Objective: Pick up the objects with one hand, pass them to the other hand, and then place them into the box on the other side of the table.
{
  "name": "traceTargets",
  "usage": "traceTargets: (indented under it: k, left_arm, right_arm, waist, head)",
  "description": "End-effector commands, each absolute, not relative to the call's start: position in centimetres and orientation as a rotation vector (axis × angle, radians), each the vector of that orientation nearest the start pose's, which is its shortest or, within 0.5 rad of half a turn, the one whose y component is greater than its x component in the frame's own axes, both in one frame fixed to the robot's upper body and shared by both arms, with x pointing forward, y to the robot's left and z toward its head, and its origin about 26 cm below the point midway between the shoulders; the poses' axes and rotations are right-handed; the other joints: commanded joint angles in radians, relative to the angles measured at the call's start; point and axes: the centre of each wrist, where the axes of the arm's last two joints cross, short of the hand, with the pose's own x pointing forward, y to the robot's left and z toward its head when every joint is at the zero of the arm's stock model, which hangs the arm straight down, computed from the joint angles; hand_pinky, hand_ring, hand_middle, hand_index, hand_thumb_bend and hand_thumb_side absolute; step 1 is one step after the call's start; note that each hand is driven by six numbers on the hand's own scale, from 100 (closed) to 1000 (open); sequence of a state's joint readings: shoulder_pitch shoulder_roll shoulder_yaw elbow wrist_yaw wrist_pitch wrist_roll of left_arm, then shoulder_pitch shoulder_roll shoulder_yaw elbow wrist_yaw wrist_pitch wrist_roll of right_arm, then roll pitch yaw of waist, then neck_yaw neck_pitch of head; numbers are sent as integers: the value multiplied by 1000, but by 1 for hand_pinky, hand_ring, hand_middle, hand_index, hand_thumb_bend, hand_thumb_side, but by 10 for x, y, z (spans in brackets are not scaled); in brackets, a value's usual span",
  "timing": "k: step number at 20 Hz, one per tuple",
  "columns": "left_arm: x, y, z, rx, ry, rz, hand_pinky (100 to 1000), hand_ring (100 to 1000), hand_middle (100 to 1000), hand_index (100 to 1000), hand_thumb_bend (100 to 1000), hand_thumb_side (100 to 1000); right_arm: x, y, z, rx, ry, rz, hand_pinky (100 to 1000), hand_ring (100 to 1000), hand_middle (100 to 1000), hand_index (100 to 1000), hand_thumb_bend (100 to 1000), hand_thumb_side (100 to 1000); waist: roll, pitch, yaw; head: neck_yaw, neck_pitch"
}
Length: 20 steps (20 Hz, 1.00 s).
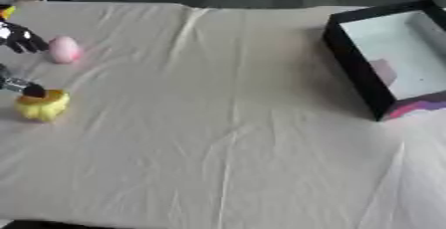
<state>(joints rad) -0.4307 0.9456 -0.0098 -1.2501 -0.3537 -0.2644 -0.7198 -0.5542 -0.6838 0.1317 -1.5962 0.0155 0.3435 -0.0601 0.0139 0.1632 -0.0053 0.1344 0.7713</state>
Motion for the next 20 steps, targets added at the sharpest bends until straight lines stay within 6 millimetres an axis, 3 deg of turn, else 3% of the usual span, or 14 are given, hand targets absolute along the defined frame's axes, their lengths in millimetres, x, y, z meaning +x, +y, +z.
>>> traceTargets:
  k: [1,9,15,20]
  left_arm:
    - [346,486,228,641,-1084,-1478,820,812,769,835,904,526]
    - [343,488,228,630,-1028,-1516,820,815,771,829,904,486]
    - [342,486,225,676,-952,-1561,815,824,781,825,956,363]
    - [341,477,213,792,-888,-1588,802,829,789,821,961,383]
  right_arm:
    - [370,-321,239,-665,-1751,557,1000,912,886,976,100,732]
    - [370,-322,236,-669,-1738,558,1000,912,886,975,100,736]
    - [370,-322,234,-668,-1733,560,1000,912,885,974,100,739]
    - [370,-322,233,-664,-1732,561,1000,912,885,974,100,740]
  waist:
    - [12,-30,0]
    - [13,-29,-1]
    - [13,-28,-3]
    - [12,-27,-2]
  head:
    - [21,-1]
    - [15,-1]
    - [11,-1]
    - [12,-1]
